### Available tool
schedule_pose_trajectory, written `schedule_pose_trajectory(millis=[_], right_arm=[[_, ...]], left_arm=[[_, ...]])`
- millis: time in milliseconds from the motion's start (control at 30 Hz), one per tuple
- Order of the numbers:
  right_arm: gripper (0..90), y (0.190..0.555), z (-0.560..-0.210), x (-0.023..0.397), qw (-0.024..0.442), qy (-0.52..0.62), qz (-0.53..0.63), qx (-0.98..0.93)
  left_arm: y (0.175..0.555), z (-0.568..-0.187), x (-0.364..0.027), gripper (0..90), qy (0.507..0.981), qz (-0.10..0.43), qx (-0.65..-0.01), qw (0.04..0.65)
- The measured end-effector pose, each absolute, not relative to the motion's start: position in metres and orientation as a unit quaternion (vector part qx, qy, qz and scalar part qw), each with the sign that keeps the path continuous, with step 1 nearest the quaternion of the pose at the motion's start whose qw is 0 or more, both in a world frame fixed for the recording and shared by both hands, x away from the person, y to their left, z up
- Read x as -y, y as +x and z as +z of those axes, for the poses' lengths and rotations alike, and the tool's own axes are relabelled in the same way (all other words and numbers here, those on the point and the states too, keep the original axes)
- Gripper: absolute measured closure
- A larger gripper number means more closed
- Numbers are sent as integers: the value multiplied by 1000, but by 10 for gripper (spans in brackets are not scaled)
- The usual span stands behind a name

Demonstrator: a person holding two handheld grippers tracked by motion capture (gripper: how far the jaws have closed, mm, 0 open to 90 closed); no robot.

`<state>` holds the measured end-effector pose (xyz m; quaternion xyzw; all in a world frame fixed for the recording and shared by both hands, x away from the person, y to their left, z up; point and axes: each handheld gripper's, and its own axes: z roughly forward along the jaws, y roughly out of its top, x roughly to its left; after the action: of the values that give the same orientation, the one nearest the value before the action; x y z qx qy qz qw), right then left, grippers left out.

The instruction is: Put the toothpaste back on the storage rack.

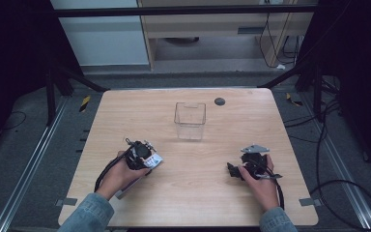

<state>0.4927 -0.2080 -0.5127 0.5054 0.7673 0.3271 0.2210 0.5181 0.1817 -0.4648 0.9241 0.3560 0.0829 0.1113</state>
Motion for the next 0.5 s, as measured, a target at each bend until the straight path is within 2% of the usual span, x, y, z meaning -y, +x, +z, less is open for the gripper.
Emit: schedule_pose_trajectory(millis=[200, 333, 500], right_arm=[[11, 493, -513, 208, 221, 506, 327, -767], [11, 493, -513, 208, 219, 507, 327, -766], [11, 493, -512, 208, 218, 507, 327, -767]], left_arm=[[515, -464, -182, 676, 923, 83, -354, 123], [506, -462, -178, 715, 928, 104, -337, 119], [505, -460, -178, 745, 930, 107, -332, 118]])
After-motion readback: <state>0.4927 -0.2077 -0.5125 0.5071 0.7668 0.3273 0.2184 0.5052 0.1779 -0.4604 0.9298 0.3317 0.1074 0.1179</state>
